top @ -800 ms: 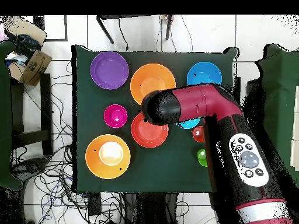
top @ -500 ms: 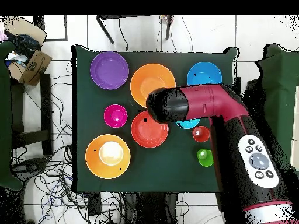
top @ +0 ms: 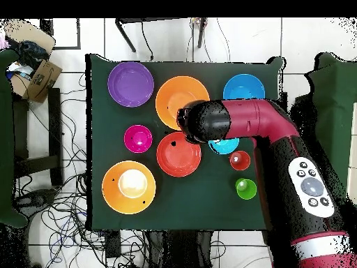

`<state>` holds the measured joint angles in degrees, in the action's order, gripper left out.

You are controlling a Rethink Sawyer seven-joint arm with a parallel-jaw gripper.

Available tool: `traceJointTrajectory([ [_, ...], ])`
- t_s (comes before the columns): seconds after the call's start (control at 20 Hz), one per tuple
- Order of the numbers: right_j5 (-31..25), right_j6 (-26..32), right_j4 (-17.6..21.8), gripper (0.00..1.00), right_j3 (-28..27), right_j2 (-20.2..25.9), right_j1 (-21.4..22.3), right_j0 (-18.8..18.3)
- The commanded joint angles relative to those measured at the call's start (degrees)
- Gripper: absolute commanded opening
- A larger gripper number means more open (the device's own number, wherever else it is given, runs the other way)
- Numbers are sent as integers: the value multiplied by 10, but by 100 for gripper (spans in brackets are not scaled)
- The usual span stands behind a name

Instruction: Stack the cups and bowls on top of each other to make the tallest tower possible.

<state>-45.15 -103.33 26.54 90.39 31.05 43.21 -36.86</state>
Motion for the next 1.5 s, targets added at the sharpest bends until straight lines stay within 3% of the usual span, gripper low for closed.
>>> traceJointTrajectory([
  [0.05,-43,46,2,100,-25,7,-53,18],
  [0.5,-45,53,7,100,-84,8,-93,27],
  [1.0,-108,105,10,100,-156,16,-123,38],
  [1.25,-136,124,31,100,-202,13,-144,53],
  [1.5,-192,145,39,100,-308,16,-202,69],
])
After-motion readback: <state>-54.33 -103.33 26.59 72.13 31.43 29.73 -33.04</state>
